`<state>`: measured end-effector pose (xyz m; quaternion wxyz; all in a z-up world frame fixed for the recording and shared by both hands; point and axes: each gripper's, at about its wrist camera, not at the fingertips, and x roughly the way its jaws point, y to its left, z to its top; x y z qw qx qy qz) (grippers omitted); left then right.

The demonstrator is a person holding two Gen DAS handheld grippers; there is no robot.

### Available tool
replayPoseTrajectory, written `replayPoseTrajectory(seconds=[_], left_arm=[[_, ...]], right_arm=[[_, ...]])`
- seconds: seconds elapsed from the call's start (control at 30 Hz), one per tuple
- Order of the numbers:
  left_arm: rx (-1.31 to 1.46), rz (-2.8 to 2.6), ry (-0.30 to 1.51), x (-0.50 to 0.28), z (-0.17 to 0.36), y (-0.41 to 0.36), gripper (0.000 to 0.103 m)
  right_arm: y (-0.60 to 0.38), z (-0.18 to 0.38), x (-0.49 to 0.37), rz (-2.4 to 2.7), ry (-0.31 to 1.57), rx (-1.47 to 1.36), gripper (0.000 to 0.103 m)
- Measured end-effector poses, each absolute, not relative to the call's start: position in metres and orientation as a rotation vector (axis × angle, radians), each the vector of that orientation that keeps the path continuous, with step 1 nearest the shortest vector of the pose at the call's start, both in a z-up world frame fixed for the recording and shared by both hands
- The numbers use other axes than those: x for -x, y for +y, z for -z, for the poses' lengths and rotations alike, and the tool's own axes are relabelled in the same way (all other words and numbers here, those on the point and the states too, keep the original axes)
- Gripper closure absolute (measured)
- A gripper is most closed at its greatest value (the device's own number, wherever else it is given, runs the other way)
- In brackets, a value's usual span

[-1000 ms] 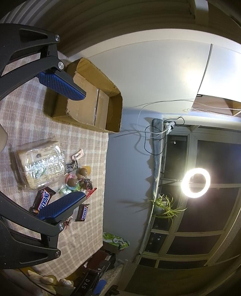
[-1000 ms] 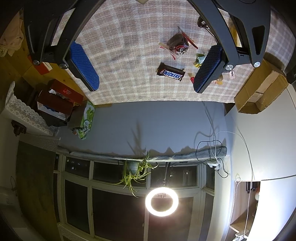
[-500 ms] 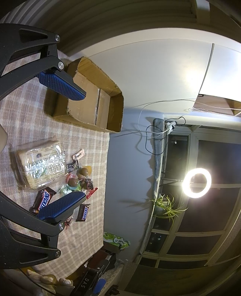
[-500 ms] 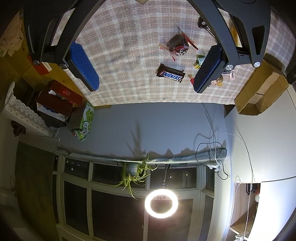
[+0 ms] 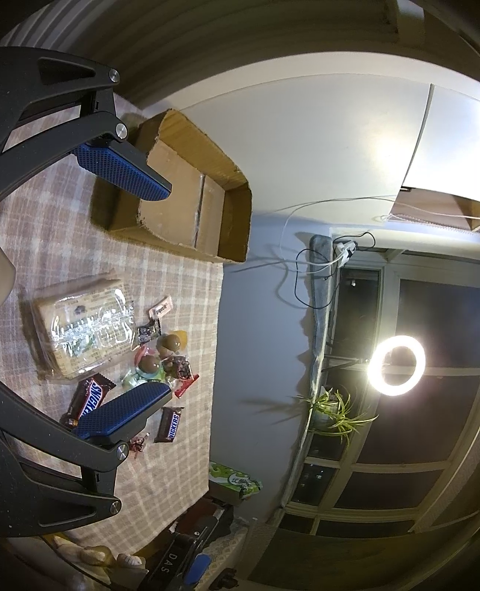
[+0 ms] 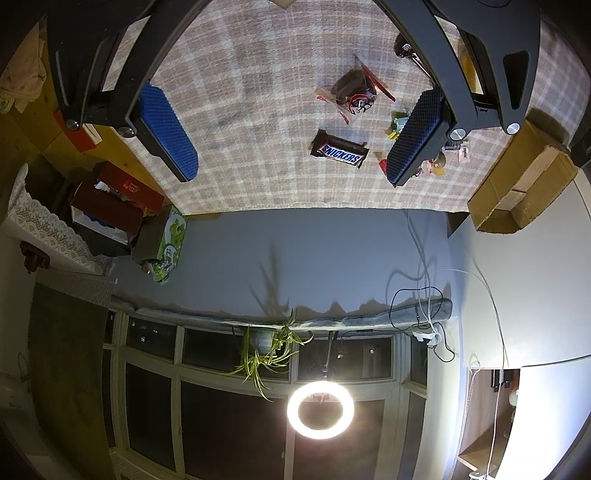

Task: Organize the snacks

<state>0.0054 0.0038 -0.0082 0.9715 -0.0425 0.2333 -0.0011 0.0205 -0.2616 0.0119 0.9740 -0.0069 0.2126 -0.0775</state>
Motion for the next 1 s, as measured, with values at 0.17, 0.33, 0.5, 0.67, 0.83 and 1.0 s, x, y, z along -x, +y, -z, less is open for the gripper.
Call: replayPoseTrajectory(seconds=[0.17, 0.33, 0.5, 0.67, 0.83, 1.0], left_arm=[[0.096, 0.001, 0.488, -0.009, 0.011, 0.007, 0.004], [0.117, 0.005, 0.521, -0.014, 0.018, 0.012, 0.004], [0.147, 0.006, 0.563, -0.018, 0.027, 0.021, 0.004], [0.18, 0.002, 0.603, -0.02, 0.037, 0.033, 0.004], [0.22, 0.021, 0.65, -0.021, 0.045, 0.042, 0.005], [0.312, 0.094, 0.72, -0.024, 0.058, 0.047, 0.006]], right_arm=[[-0.26, -0.004, -0.025, 0.149, 0.447, 0.017, 0.0], [-0.258, -0.003, -0.033, 0.142, 0.471, 0.025, 0.0], [-0.257, 0.004, -0.042, 0.115, 0.518, 0.031, 0.0], [-0.257, 0.015, -0.053, 0.041, 0.583, 0.018, 0.0], [-0.252, 0.021, -0.062, -0.063, 0.652, -0.01, 0.0], [-0.234, 0.031, -0.072, -0.309, 0.772, -0.083, 0.0]])
